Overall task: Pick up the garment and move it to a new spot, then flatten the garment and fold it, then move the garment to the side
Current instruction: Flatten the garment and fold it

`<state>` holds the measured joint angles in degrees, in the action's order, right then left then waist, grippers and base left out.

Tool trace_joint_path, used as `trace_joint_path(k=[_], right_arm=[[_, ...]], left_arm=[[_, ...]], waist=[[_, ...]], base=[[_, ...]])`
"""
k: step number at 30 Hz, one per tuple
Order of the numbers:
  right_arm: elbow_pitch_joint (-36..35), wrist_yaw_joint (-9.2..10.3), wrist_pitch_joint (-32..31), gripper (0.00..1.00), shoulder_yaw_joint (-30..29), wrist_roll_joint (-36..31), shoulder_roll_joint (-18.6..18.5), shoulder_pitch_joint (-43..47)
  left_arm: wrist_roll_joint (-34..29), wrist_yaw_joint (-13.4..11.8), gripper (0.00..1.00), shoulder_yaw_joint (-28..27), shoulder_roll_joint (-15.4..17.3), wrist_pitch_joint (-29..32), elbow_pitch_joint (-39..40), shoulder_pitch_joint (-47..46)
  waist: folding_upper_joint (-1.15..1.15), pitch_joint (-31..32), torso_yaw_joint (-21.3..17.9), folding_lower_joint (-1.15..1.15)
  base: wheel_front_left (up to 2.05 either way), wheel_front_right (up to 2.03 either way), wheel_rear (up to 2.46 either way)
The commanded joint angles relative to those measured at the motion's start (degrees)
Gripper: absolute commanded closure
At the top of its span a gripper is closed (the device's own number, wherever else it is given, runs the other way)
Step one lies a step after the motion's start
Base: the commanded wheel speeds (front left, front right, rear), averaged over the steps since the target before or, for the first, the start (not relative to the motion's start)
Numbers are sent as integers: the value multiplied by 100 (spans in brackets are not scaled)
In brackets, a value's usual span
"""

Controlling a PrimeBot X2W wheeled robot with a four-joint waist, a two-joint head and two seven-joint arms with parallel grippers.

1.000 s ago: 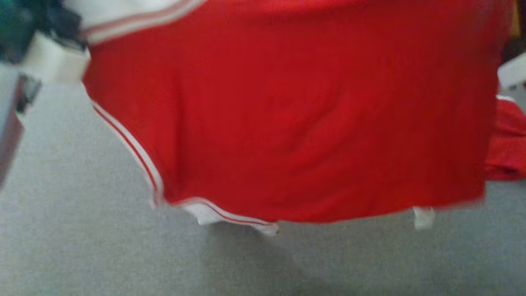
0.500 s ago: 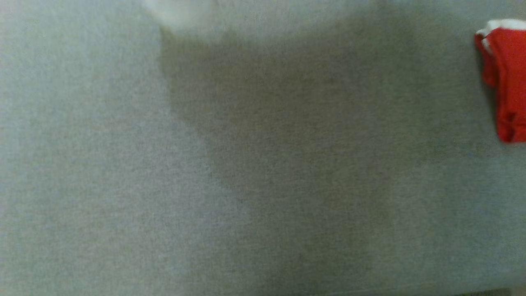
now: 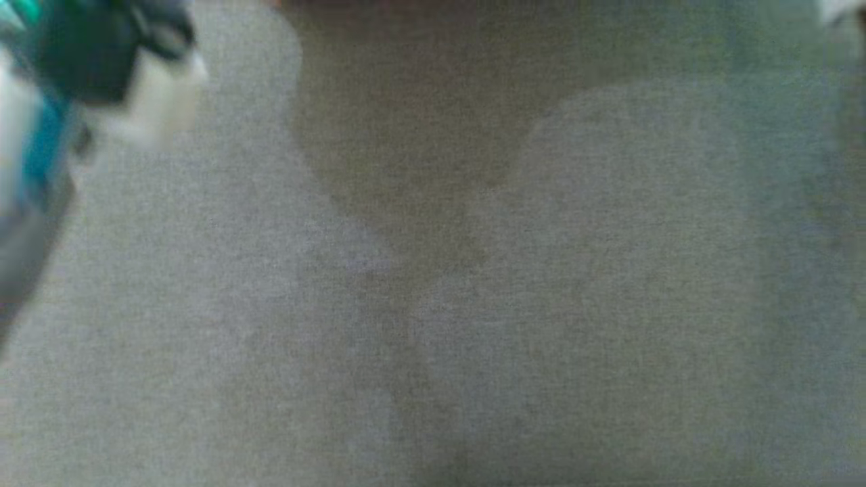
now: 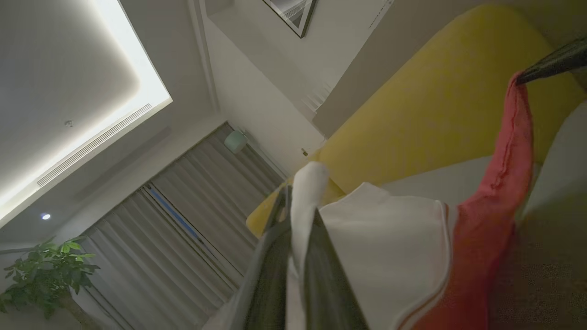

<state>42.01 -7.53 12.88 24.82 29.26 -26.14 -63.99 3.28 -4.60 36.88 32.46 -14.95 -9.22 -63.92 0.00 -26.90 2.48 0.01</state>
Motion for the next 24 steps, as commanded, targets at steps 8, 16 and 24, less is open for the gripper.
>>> trace_joint_path(k=[8,16,24], right_arm=[[-367,4,180,100,223,668,-423,1754],[-1155,4,205,100,66,909,-803,3776],[-2269,4,27,100,-670,827,-934,5647]], left_arm=[[149,-451,100,-263,678,-5,1041,2253],[231,-827,100,-125,894,-5,1468,4180],[434,-1097,100,-56,1011,-5,1636,5453]], waist=[[0,906,-6,-1],[0,1750,63,-1],[0,2172,84,-1]], base=[[0,0,0],[0,0,0],[0,0,0]])
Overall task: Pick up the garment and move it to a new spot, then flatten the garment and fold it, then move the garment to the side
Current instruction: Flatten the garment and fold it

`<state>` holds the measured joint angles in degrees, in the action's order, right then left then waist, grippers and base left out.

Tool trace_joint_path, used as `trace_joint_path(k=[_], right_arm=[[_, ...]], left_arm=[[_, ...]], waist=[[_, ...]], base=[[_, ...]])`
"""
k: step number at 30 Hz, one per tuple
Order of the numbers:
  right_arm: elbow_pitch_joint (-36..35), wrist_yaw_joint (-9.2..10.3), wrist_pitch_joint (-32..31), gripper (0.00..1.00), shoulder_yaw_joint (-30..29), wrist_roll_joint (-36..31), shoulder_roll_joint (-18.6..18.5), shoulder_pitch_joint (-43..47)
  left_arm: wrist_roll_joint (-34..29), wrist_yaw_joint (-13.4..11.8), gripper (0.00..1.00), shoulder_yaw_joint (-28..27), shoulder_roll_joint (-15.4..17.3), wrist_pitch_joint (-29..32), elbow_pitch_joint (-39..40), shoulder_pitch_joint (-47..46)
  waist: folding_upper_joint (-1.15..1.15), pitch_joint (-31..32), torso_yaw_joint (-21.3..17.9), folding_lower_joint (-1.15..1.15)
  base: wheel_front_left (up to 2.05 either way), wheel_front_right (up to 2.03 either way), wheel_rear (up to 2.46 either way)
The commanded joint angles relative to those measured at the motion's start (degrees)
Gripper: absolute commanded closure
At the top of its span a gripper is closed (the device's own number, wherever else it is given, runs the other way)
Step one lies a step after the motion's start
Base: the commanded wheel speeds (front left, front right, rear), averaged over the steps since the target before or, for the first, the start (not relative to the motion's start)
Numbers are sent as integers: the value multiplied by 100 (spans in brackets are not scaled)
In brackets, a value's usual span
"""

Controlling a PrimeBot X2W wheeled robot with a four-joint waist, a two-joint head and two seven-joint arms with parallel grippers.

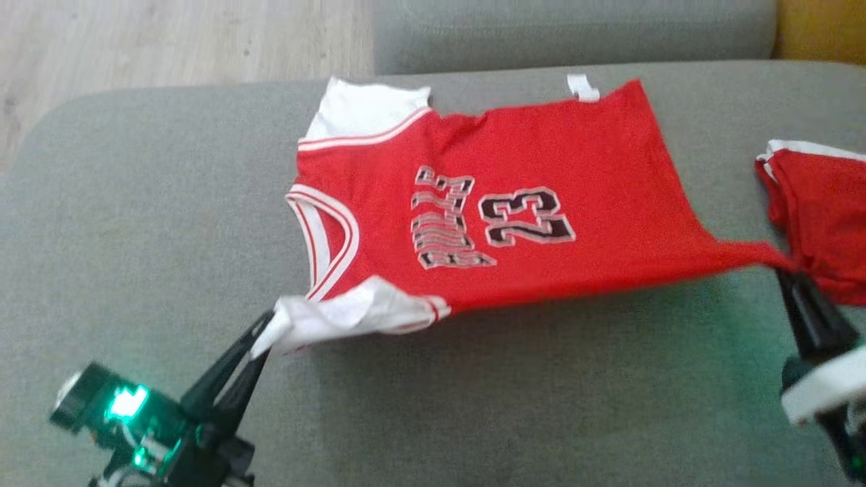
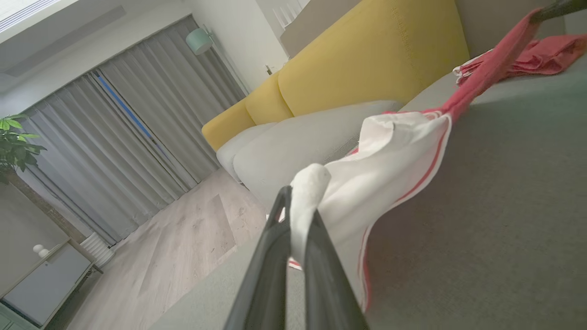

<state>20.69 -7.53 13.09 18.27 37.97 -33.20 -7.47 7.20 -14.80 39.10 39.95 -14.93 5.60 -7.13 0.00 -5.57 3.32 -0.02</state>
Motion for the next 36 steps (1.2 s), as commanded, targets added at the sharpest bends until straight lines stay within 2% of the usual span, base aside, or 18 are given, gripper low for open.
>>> trace_joint_path(k=[1,5,11,21,33,34,35,36], right_arm=[[-311,4,-70,100,-117,-92,-211,188],[-920,4,-424,100,-528,-322,-36,685],[-1262,4,-1011,100,-849,-588,338,669],[-893,4,-1258,100,-979,-962,622,-133],[-338,4,-1184,100,-702,-1110,771,-1154],[-286,4,-1166,95,-662,-1105,784,-1227],[-228,4,-1138,78,-628,-1097,793,-1294],[-168,4,-1108,68,-593,-1084,800,-1352]], left_arm=[[76,-116,100,-288,280,-7,175,-111],[258,-142,100,-313,289,-7,194,126],[216,184,100,-166,93,-7,-100,-352],[-350,662,100,-11,-620,-7,-1204,-2043],[-545,1084,100,-2,-908,-7,-1992,-3107],[-561,1088,100,-3,-925,-7,-2049,-3156],[-564,1099,100,-2,-947,-7,-2105,-3195],[-553,1105,100,-10,-973,-7,-2162,-3224]], waist=[[0,39,-15,2],[0,-36,-77,2],[0,-298,-70,2],[0,-919,96,2],[0,-1505,43,2],[0,-1541,34,2],[0,-1567,28,2],[0,-1589,22,2]], base=[[0,0,0],[0,0,0],[0,0,0],[0,0,0],[0,0,0],[0,0,0],[0,0,0],[0,0,0]])
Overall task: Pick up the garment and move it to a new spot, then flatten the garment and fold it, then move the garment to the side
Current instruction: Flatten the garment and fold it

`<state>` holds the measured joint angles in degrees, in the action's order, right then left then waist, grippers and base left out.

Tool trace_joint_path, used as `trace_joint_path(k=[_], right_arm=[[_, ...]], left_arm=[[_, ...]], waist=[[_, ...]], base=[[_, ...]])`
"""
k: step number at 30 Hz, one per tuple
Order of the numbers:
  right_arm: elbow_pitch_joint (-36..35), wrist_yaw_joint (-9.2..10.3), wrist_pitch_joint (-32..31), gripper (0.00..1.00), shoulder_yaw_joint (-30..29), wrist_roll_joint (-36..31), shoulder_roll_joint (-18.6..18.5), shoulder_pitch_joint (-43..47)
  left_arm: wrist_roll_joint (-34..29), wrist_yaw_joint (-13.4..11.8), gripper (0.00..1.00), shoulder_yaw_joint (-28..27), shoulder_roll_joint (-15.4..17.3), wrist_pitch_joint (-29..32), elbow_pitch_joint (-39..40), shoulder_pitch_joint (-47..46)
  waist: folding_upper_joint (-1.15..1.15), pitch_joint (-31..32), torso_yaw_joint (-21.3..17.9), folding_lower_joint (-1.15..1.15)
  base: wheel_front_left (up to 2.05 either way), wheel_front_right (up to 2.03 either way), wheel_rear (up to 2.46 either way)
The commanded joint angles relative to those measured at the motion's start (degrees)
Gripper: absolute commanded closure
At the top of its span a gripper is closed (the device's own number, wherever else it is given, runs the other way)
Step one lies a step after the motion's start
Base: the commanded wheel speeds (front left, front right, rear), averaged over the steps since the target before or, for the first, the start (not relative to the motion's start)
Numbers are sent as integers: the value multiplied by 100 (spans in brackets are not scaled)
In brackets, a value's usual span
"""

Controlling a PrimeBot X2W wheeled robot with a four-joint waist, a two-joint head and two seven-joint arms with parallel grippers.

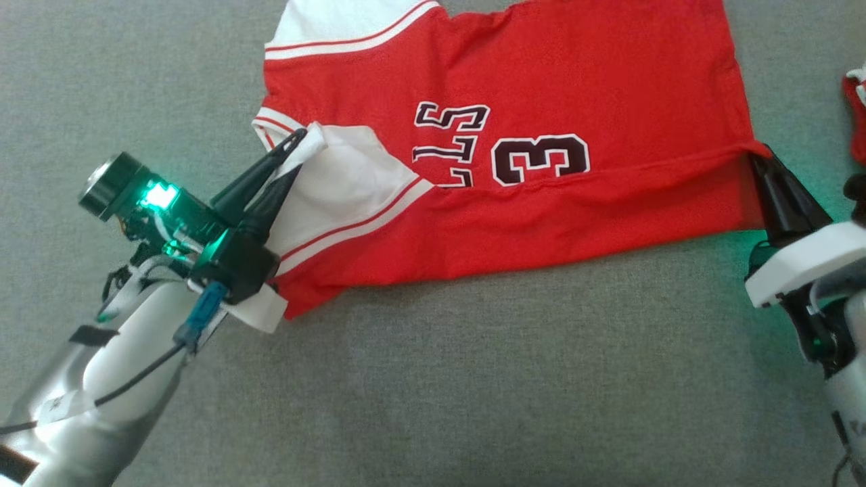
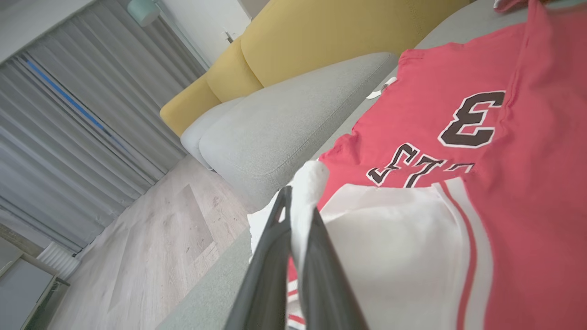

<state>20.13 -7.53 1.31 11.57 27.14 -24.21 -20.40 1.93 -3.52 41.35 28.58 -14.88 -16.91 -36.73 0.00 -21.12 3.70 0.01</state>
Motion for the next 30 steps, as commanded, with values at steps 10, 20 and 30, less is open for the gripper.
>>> trace_joint_path(k=[10,20,30], right_arm=[[143,4,743,0,-68,-24,166,91],[10,4,1007,0,-360,-63,728,779],[-36,4,989,0,-421,-151,943,884]], left_arm=[[632,-431,0,-947,-291,-12,328,411],[2483,-468,0,-2043,-1434,-11,415,2309],[3131,-278,0,-1890,-1939,244,-337,2909]], waist=[[0,335,-8,-1],[0,882,-30,-1],[0,840,-158,-1]], base=[[0,0,0],[0,0,0],[0,0,0]])
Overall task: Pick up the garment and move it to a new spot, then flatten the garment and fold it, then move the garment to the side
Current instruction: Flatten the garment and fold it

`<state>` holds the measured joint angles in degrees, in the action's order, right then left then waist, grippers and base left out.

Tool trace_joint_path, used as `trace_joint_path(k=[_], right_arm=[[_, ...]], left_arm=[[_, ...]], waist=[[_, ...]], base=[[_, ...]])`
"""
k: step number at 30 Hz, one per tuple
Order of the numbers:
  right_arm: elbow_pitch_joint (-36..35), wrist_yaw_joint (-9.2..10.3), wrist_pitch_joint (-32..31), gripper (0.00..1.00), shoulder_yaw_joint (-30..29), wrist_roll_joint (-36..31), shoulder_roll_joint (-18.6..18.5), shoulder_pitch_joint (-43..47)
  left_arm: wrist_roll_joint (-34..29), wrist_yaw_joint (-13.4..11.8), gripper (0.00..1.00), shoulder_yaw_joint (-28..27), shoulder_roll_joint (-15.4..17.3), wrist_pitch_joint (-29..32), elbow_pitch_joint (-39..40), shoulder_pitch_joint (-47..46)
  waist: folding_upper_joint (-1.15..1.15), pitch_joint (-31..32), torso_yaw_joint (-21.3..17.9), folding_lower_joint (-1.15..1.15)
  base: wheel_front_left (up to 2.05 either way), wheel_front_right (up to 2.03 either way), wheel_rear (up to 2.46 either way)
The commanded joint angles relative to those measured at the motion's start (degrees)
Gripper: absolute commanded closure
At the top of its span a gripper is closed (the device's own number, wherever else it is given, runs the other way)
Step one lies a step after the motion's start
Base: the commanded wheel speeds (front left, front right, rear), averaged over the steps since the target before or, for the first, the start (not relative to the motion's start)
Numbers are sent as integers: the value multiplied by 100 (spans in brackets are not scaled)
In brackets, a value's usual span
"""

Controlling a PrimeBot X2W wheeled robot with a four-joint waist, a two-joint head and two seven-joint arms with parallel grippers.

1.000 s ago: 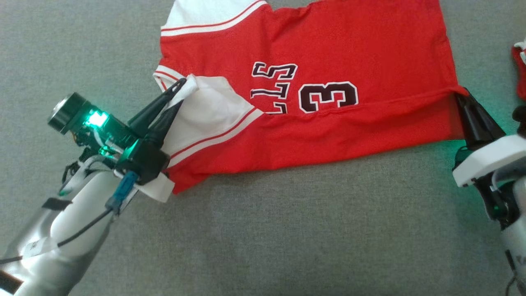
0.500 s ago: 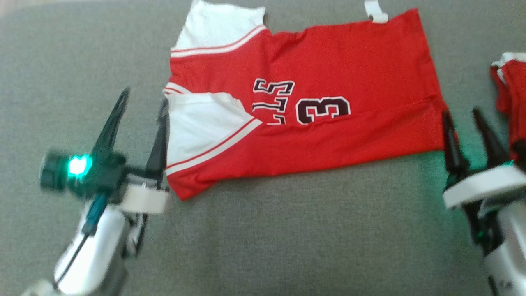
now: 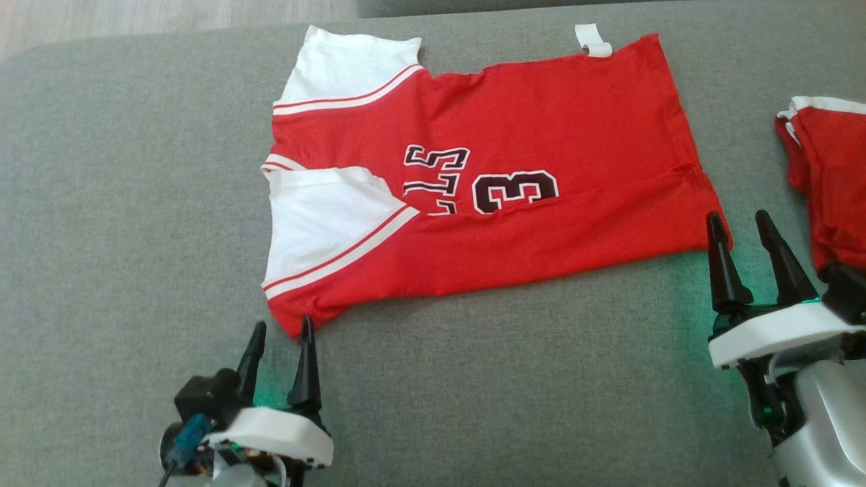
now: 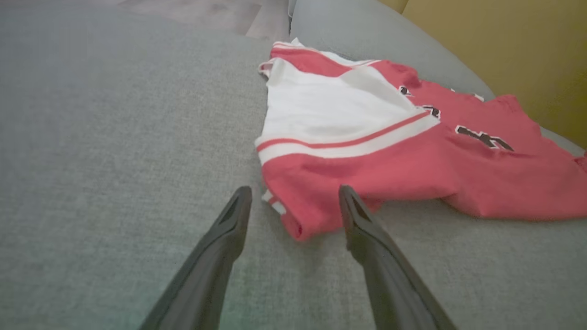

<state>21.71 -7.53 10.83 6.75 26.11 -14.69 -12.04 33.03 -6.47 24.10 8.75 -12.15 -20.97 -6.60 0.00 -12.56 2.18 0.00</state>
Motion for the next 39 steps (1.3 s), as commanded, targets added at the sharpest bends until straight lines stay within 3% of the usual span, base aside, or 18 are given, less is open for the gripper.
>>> trace_joint_path(k=[1,6,7,8,9,10,12,13,21,36,37,39], right_arm=[[-195,4,34,0,57,-52,-3,48],[-183,4,22,0,49,-52,3,40],[-176,4,19,0,49,-50,2,39],[-171,4,15,0,49,-50,4,39],[-168,4,13,0,49,-49,5,38],[-166,4,9,0,50,-47,7,37],[-150,4,0,0,52,-42,5,31],[-137,4,-2,0,51,-35,0,26],[140,4,-153,0,-106,63,-17,-22],[1071,4,-1108,0,-726,-507,318,-598],[1101,4,-1146,24,-714,-517,327,-615],[1151,4,-1166,58,-711,-535,334,-642]], left_arm=[[34,44,0,-156,40,-25,-6,-125],[83,120,0,-132,34,25,-260,-226],[81,143,20,-113,40,41,-315,-255],[85,158,29,-109,38,37,-360,-281],[92,173,51,-106,33,32,-403,-304],[94,192,58,-99,32,24,-444,-328],[102,248,81,-79,26,10,-517,-377],[98,279,100,-59,27,8,-553,-404],[-47,517,100,145,129,-18,-734,-581],[-347,482,100,65,397,-237,-715,-800],[-355,482,100,56,390,-245,-709,-799],[-363,483,100,37,375,-256,-699,-792]], waist=[[0,-27,-12,0],[0,-56,-21,0],[0,-59,-20,0],[0,-61,-18,0],[0,-64,-16,0],[0,-66,-13,0],[0,-76,-3,0],[0,-82,7,0],[0,-91,115,0],[0,-60,258,0],[0,-58,264,0],[0,-46,275,0]], base=[[0,0,0],[0,0,0],[0,0,0],[0,0,0],[0,0,0],[0,0,0],[0,0,0],[0,0,0],[0,0,0],[0,0,0],[0,0,0],[0,0,0]])
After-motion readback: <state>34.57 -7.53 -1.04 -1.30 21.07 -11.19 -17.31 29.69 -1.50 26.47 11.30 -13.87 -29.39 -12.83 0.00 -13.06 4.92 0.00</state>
